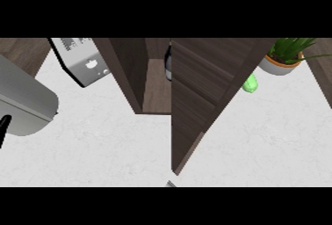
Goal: Pick up the wine, place it into the cabinet and close the cabinet
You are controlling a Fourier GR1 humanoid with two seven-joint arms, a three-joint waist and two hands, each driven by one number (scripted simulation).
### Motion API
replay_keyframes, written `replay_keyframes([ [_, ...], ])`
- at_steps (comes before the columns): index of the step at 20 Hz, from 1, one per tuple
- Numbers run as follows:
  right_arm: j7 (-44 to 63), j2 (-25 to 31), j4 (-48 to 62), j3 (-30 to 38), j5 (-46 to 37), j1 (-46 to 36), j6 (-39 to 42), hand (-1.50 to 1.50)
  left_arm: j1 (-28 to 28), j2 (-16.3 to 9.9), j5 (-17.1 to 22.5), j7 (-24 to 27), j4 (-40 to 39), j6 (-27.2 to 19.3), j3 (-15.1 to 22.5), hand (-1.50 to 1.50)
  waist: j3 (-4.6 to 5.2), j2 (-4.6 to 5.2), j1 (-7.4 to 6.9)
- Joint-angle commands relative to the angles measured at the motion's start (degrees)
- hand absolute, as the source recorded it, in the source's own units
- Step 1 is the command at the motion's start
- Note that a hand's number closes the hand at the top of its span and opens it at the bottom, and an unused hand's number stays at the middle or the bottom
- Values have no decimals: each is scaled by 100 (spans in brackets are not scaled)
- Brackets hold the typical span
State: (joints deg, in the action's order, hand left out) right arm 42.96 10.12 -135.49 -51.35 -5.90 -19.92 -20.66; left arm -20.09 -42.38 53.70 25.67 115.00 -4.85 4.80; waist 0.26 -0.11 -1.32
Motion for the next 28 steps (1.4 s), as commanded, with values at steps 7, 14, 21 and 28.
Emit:
replay_keyframes([
  [7, -213, -969, 1818, 752, 1074, -2331, -806, 150, 360, 447, -432, 29, -183, -195, 458, -150, -4, 61, -144],
  [14, -371, -1004, 3689, 1866, 2000, -4528, -1067, 150, 576, 555, -351, -197, -265, -296, 303, -150, -11, 35, -103],
  [21, -1218, -1009, 5430, 2083, 1492, -5126, -520, 150, 487, 551, -263, -298, -333, -25, -56, -150, -16, 26, -18],
  [28, -1986, -1009, 6666, 3126, 1835, -5268, 274, 150, 731, 497, -233, -826, 35, -347, -374, -150, -24, 32, 25],
])
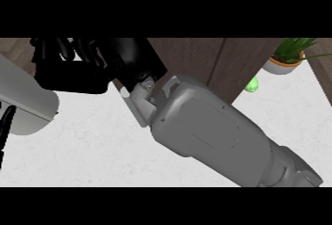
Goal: Pick up the wine, place it into the cabinet and close the cabinet
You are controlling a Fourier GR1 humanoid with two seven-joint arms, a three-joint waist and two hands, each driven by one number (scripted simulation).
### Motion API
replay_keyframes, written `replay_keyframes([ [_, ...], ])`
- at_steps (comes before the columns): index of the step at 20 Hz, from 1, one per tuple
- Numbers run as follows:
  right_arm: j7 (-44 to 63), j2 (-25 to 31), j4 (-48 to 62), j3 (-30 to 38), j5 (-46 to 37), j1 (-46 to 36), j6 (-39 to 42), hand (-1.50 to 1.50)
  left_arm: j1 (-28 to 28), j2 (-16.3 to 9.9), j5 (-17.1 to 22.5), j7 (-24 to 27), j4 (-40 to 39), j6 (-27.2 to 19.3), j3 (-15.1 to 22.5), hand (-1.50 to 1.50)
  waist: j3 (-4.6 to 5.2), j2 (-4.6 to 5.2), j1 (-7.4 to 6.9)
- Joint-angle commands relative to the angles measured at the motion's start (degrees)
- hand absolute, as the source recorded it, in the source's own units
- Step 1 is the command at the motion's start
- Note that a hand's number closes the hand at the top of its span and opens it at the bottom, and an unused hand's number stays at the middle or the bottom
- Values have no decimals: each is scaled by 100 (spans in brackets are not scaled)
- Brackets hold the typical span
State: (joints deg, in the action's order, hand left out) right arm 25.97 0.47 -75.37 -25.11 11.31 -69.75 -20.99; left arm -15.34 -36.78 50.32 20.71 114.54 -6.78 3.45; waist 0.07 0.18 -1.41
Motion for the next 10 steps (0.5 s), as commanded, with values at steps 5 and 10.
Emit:
replay_keyframes([
  [5, -787, 63, 1309, 632, 135, -139, 725, 150, 221, 242, -298, -84, -335, 116, 29, -150, -3, 7, 54],
  [10, -1320, 178, 1869, 782, 50, -162, 841, 150, 245, 318, -430, -117, -192, 13, 111, -150, -1, 33, 0],
])
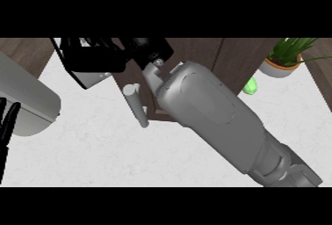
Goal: Pick up the wine, place it into the cabinet and close the cabinet
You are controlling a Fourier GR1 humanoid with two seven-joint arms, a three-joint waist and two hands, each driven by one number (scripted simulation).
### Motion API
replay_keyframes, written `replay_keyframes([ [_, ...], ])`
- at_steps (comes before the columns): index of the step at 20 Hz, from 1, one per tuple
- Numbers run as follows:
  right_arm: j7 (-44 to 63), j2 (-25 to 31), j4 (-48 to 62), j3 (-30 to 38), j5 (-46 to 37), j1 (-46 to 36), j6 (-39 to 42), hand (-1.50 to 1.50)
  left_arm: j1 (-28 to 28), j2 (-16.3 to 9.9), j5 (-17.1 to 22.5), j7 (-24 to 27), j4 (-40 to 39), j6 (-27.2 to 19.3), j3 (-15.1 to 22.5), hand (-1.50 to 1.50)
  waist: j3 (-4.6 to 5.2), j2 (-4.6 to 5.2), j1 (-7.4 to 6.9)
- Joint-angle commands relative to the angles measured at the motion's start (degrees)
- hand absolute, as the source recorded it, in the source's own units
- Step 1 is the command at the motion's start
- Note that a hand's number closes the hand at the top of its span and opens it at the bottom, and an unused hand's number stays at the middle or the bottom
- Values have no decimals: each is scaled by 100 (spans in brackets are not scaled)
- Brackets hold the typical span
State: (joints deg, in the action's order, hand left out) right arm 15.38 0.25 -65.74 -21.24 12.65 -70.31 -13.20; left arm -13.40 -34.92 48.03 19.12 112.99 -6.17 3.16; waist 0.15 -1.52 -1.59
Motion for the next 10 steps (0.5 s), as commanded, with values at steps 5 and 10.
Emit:
replay_keyframes([
  [5, -554, 616, 1088, 406, -286, -72, 319, 150, 262, -15, -11, -181, -122, 27, -57, -150, -7, 228, 31],
  [10, -631, 611, 1124, 383, -391, 77, 284, 150, 106, 198, -213, 44, -75, 63, 91, -150, -6, 210, -14],
])
